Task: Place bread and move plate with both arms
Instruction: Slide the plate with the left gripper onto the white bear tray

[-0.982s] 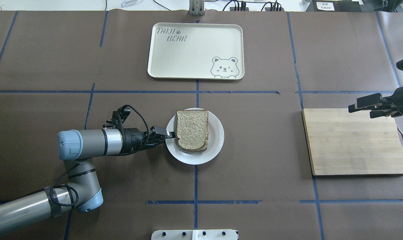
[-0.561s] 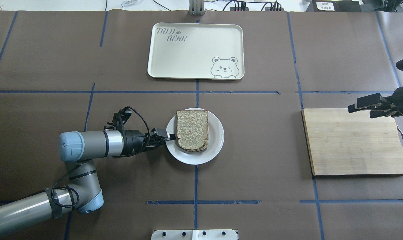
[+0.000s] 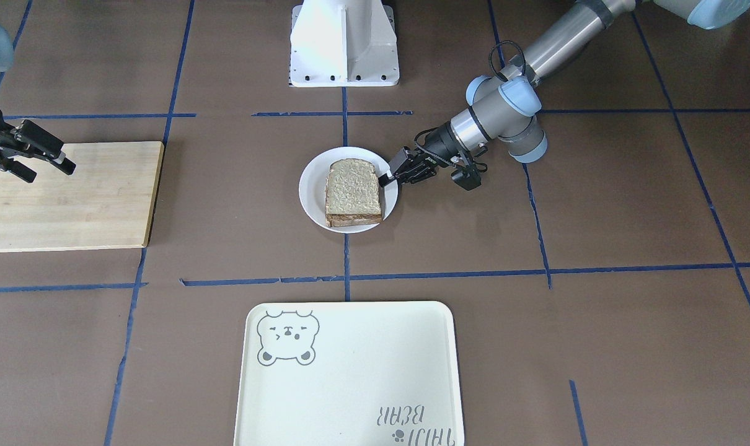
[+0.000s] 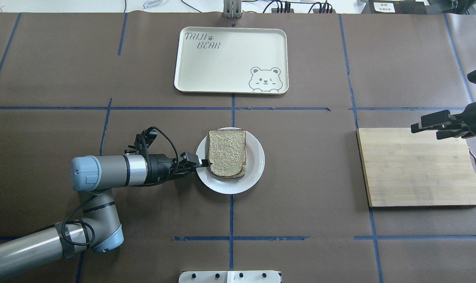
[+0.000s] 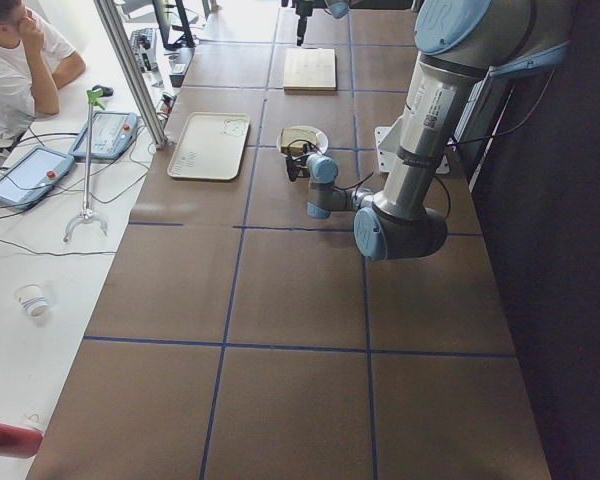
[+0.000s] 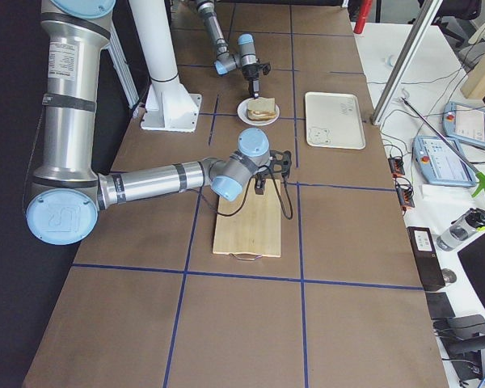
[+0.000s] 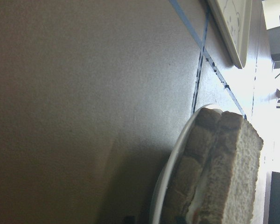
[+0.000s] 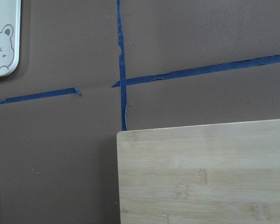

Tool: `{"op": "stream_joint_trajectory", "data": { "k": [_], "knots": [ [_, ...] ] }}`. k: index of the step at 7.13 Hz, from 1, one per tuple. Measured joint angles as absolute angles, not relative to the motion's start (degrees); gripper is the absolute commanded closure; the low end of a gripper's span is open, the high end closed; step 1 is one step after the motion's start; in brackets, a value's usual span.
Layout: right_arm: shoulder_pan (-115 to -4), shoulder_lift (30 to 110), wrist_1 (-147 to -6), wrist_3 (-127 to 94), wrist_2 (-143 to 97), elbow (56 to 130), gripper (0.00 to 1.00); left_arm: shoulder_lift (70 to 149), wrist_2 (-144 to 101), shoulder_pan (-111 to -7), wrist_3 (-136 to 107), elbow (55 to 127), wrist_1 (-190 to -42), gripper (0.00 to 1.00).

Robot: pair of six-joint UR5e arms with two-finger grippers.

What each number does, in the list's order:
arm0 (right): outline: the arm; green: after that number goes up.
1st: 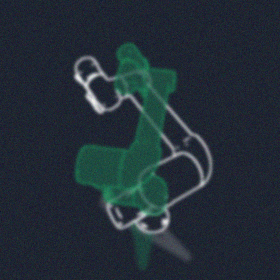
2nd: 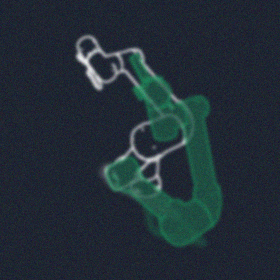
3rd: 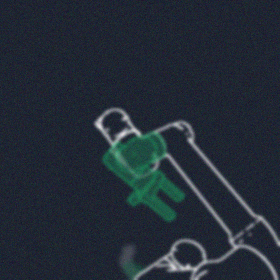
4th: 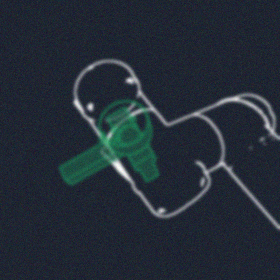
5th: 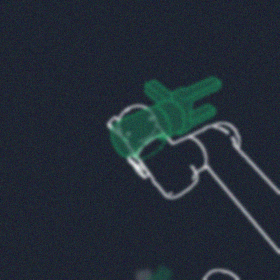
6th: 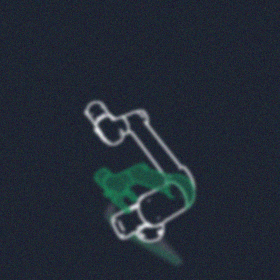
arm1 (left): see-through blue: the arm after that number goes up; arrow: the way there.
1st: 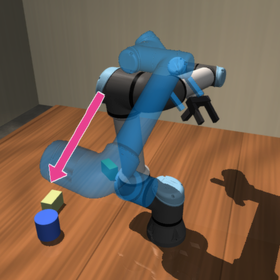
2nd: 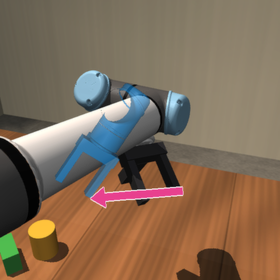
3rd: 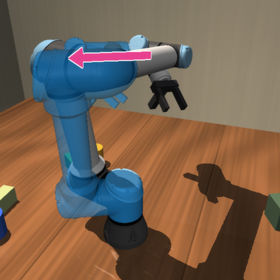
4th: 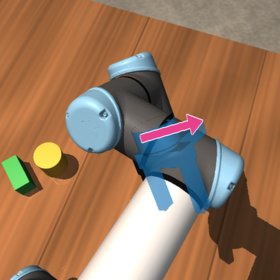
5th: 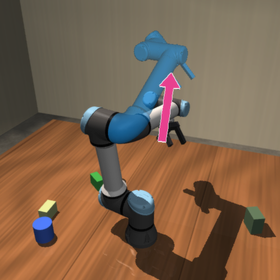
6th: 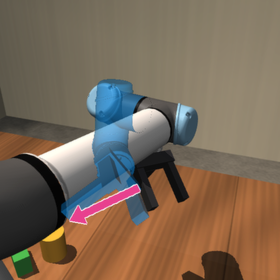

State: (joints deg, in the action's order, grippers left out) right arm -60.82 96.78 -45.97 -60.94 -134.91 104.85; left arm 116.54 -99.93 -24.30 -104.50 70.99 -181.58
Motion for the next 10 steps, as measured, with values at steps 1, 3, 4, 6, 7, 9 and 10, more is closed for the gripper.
{"op": "stream_joint_trajectory", "data": {
  "k": [1, 3, 4, 6, 7, 9, 10],
  "knots": [
    [-60.8, 96.7, -46.0, -61.0, -134.9, 104.8, 0.00, 116.6, -99.9, -24.2, -104.5, 71.0, -181.6, 0.82],
    [-60.8, 96.7, -46.0, -61.0, -134.9, 104.8, 0.00, 116.9, -99.9, -24.1, -104.5, 71.1, -181.7, 0.92],
    [-60.7, 96.7, -46.0, -61.0, -134.9, 104.8, 0.00, 117.2, -99.9, -24.1, -104.6, 71.2, -182.0, 0.93],
    [-60.8, 96.7, -46.0, -61.0, -134.9, 104.8, 0.00, 117.5, -98.8, -24.2, -106.0, 71.4, -183.6, 0.95],
    [-60.8, 96.7, -46.0, -61.0, -135.0, 104.8, 0.00, 117.8, -98.4, -24.1, -108.3, 71.6, -184.7, 0.95],
    [-61.1, 96.7, -46.0, -61.0, -135.0, 104.9, 0.00, 118.8, -96.9, -24.5, -110.5, 71.6, -185.7, 0.96],
    [-61.4, 96.8, -46.0, -60.9, -135.0, 105.0, 0.00, 119.7, -95.9, -25.5, -111.5, 71.5, -185.6, 0.98]
  ]
}}
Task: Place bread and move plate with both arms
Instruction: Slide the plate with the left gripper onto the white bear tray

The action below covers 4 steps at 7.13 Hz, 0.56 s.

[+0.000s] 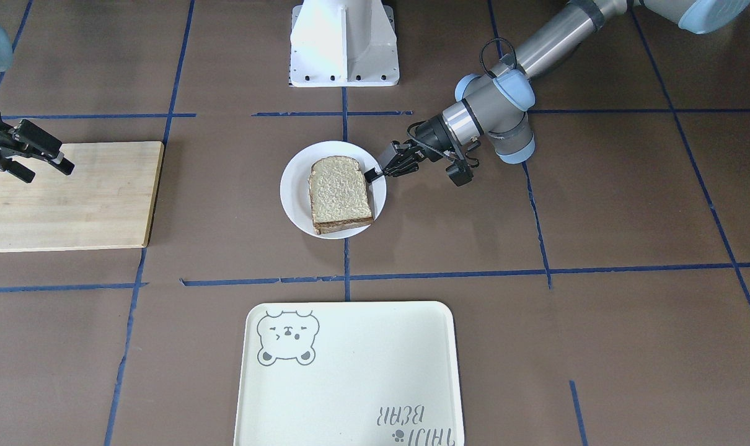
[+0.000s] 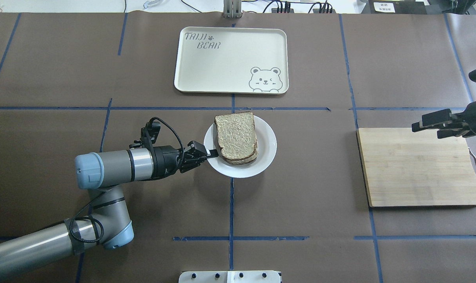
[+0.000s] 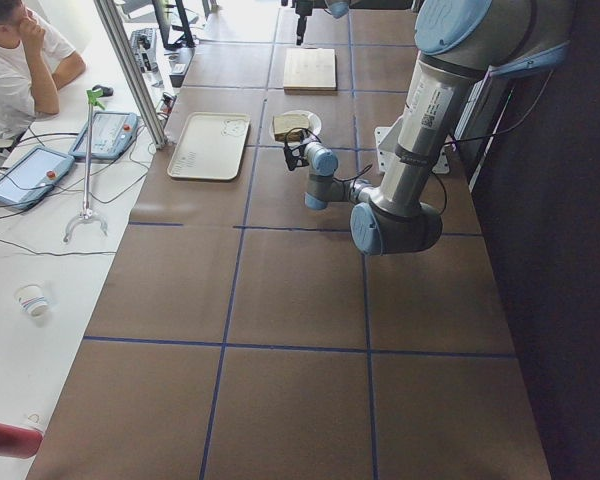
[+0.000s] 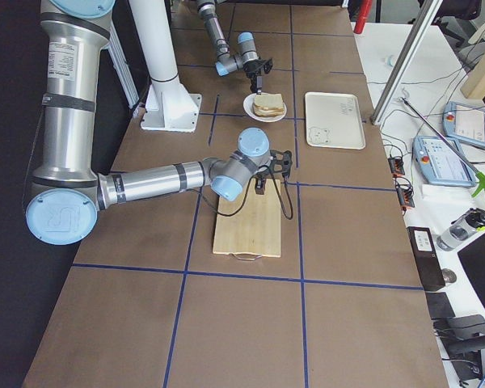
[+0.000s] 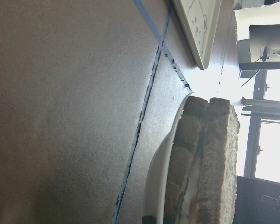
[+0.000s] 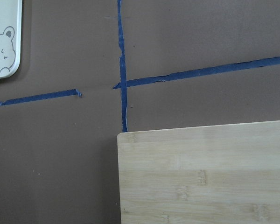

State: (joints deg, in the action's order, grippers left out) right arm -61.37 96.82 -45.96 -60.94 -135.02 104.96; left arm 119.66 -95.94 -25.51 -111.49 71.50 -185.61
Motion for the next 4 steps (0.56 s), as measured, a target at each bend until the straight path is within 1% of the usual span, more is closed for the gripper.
{"op": "stream_joint_trajectory", "data": {
  "k": [1, 2, 3, 4],
  "knots": [
    [-61.9, 97.0, -45.9, -60.9, -135.4, 105.0, 0.00, 120.7, -95.4, -27.4, -112.4, 71.0, -185.2, 0.99],
    [-62.8, 97.3, -45.9, -60.9, -136.4, 105.0, 0.00, 122.5, -95.2, -29.6, -113.3, 69.1, -184.6, 1.00],
    [-63.6, 97.7, -45.8, -60.9, -137.3, 105.2, 0.00, 126.0, -95.1, -31.8, -113.8, 64.5, -184.3, 1.00],
    [-64.0, 98.2, -45.8, -60.9, -137.8, 105.6, 0.00, 130.8, -95.1, -34.0, -114.1, 57.8, -184.2, 1.00]
  ]
}}
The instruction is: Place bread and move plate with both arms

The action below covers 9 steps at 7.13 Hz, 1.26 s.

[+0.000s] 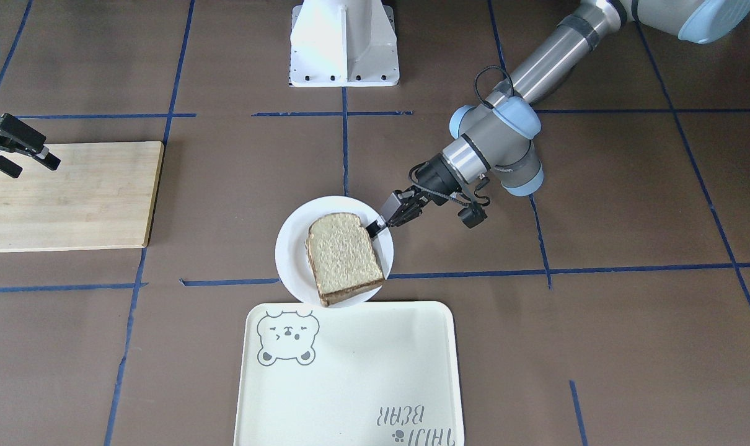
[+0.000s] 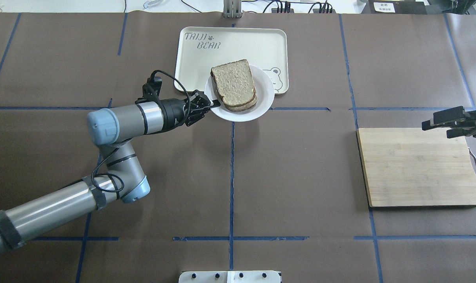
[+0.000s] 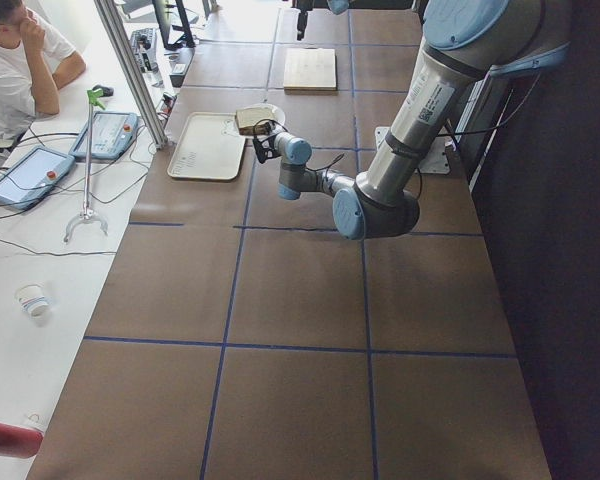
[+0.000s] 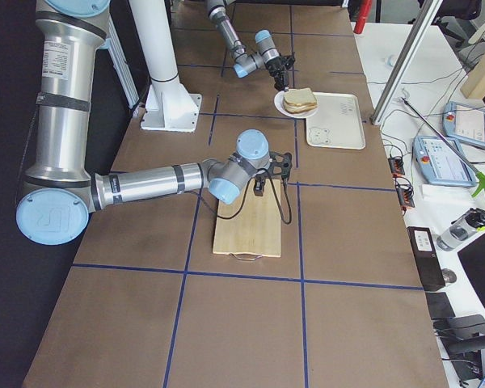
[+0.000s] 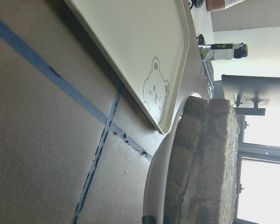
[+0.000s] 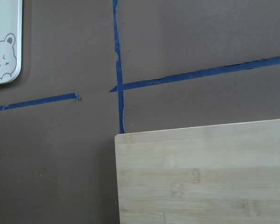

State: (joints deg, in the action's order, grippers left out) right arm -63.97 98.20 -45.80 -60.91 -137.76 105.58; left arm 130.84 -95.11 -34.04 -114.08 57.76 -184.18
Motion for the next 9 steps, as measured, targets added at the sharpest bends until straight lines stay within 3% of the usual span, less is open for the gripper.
{"op": "stream_joint_trajectory", "data": {
  "k": [4, 7, 8, 9],
  "knots": [
    [-64.3, 102.3, -45.6, -60.9, -138.0, 109.3, 0.00, 145.7, -95.3, -40.3, -118.5, 33.5, -183.6, 1.00],
    [-64.3, 103.2, -45.6, -60.9, -138.0, 110.0, 0.00, 150.0, -95.4, -40.8, -118.8, 25.3, -183.2, 0.99],
    [-64.3, 103.2, -45.6, -60.9, -138.0, 110.0, 0.00, 150.5, -95.5, -40.8, -118.8, 24.3, -183.1, 0.93],
    [-64.3, 103.3, -45.6, -60.9, -138.0, 110.0, 0.00, 150.8, -95.6, -40.8, -118.8, 23.7, -183.1, 0.72]
  ]
}}
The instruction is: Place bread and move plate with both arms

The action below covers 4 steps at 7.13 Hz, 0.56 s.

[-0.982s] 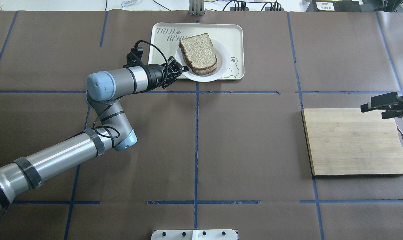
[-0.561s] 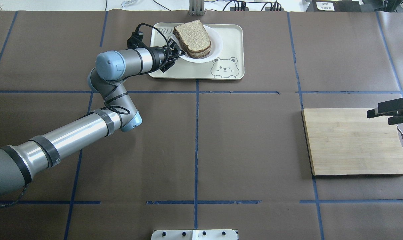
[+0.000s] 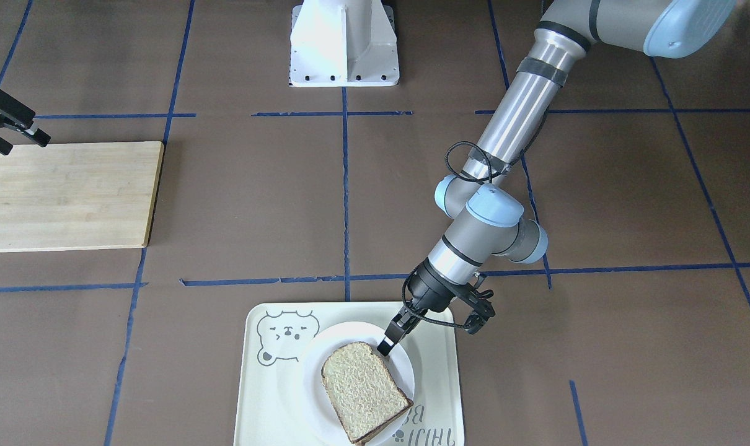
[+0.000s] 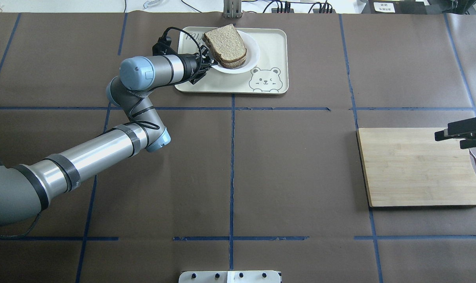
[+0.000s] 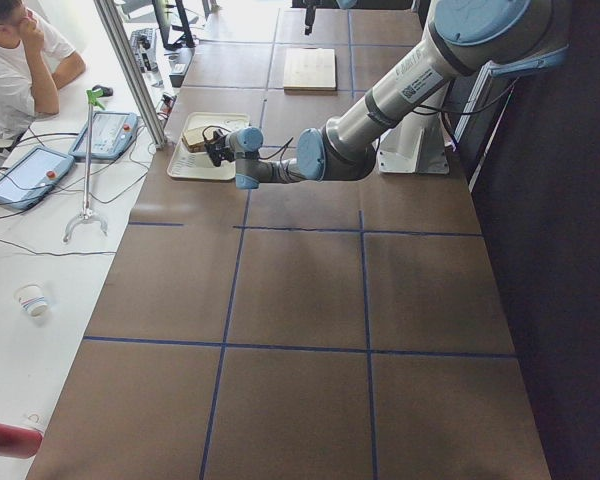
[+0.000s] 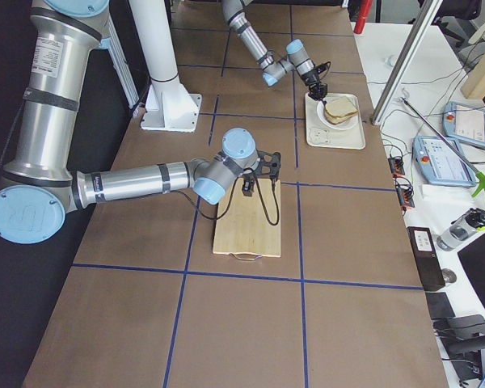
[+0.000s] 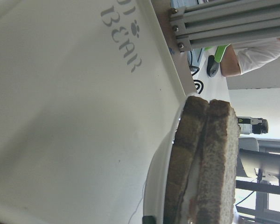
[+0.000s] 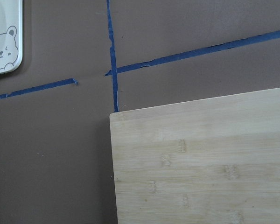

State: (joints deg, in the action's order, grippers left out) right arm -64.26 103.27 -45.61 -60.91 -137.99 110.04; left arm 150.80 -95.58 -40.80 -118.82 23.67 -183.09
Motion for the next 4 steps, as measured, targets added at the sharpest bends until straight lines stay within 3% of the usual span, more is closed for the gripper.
{"op": "stream_joint_trajectory", "data": {
  "k": [1, 4],
  "knots": [
    [-64.3, 103.3, -45.6, -60.9, -138.0, 110.0, 0.00, 150.9, -95.6, -40.8, -118.8, 23.2, -183.1, 0.54],
    [-64.2, 103.2, -45.6, -60.9, -138.0, 110.0, 0.00, 150.9, -97.8, -41.0, -118.6, 23.6, -183.1, 0.45]
  ]
}}
